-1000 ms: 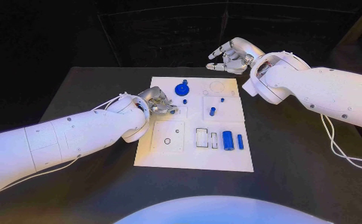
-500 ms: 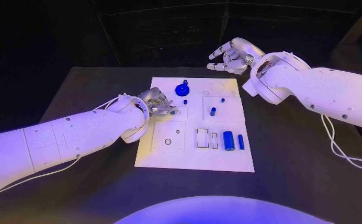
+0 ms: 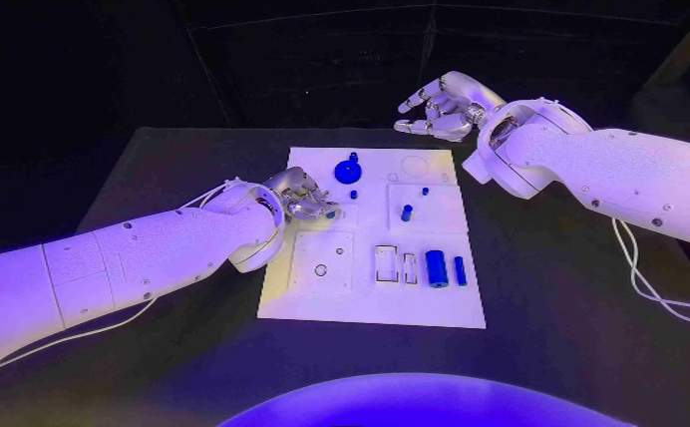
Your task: Assemble the parts on the task board
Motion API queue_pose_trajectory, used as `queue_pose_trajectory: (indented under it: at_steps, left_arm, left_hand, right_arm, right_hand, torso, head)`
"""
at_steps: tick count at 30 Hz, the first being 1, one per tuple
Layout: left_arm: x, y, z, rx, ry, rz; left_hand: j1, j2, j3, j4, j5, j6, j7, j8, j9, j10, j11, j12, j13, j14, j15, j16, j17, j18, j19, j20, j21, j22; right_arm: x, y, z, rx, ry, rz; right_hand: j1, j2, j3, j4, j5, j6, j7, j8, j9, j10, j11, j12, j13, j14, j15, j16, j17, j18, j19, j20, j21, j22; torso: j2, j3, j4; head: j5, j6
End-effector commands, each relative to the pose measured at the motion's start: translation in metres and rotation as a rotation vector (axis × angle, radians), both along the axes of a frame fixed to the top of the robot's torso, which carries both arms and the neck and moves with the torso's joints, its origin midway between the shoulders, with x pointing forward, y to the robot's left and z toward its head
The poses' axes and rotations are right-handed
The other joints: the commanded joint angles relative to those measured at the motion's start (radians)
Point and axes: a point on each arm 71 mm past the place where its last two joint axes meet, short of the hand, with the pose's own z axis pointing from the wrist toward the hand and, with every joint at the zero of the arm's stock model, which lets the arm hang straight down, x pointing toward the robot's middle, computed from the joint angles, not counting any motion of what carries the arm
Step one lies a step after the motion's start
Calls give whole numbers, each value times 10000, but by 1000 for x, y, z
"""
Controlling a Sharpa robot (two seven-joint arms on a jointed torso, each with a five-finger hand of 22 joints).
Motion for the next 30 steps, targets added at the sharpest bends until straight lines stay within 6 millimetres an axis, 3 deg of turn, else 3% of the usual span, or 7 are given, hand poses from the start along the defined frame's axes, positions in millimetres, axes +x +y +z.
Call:
queue_pose_trajectory:
  at_steps: [1, 26, 28, 30]
  left_arm:
    - [-1, -1, 0, -76, 142, -170]
    - [10, 4, 7, 20, 509, 67]
    - [10, 4, 7, 36, 507, 88]
    - [11, 4, 8, 47, 504, 98]
  left_hand:
    - [-119, -16, -88, 10, -35, 21, 20, 57, -14, 89, 4, 17, 15, 1039, -18, 31, 2634, -96, 209, -37, -59, 645]
    - [-705, -170, -1058, 347, -42, 128, 38, 48, -12, 115, 24, 98, 84, 1039, -3, 31, 2634, -109, 239, -25, -29, 720]
    - [-609, -80, -1064, 310, -25, 130, 20, 43, -14, 118, 11, 107, 94, 1039, -9, 31, 2634, -108, 239, -29, -33, 722]
    - [-242, 190, -875, 120, 3, 99, -22, 14, -24, 106, -29, 99, 92, 1039, -41, 31, 2634, -104, 239, -48, -42, 725]
  right_arm:
    - [0, 1, 1, 35, -32, 83]
    - [1, 2, 1, 43, -21, 101]
    - [1, 2, 1, 44, -22, 102]
    - [1, 3, 1, 46, -22, 107]
  right_hand:
    - [2, 64, -53, -4, 14, 63, -28, 52, 6, -24, -41, -16, -14, 629, -66, -32, 808, 147, -20, -17, -42, -16]
    - [-6, 70, -61, 1, 23, 63, -28, 54, 6, -21, -41, -11, -10, 629, -66, -32, 809, 147, -20, -17, -44, -18]
    - [-6, 70, -61, 1, 23, 63, -28, 54, 6, -21, -41, -11, -10, 629, -66, -32, 809, 147, -20, -17, -44, -18]
    - [-6, 70, -61, 1, 23, 63, -28, 54, 6, -21, -41, -11, -10, 629, -66, -32, 809, 147, -20, -17, -44, -18]
  torso:
    - [1, 1, 2]
    - [6, -4, -3]
    - [9, -2, -4]
    - [9, -4, -3]
  head:
    - [8, 12]
    - [-15, -22]
    - [-13, -31]
    - [-17, -23]
